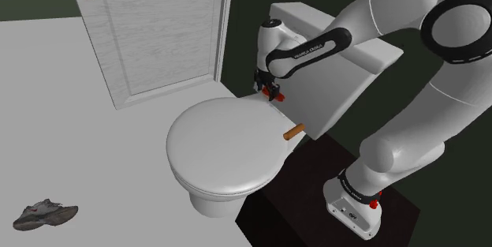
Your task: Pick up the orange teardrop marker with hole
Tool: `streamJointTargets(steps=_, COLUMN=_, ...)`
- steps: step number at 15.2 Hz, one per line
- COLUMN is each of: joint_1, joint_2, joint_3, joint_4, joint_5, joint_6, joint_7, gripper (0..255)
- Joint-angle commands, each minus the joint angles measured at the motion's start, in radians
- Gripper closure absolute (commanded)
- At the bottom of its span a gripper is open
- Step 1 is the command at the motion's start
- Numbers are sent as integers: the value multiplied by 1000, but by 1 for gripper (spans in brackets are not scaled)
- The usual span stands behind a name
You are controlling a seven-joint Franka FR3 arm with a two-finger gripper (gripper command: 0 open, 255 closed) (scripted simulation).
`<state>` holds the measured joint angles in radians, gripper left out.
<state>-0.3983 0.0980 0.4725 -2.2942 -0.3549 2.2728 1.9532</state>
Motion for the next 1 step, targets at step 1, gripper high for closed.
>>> streamJointTargets(steps=1, joint_1=-3, joint_2=-6, joint_3=-1, joint_4=2, joint_5=6, joint_6=-10, joint_7=-5, gripper=255)
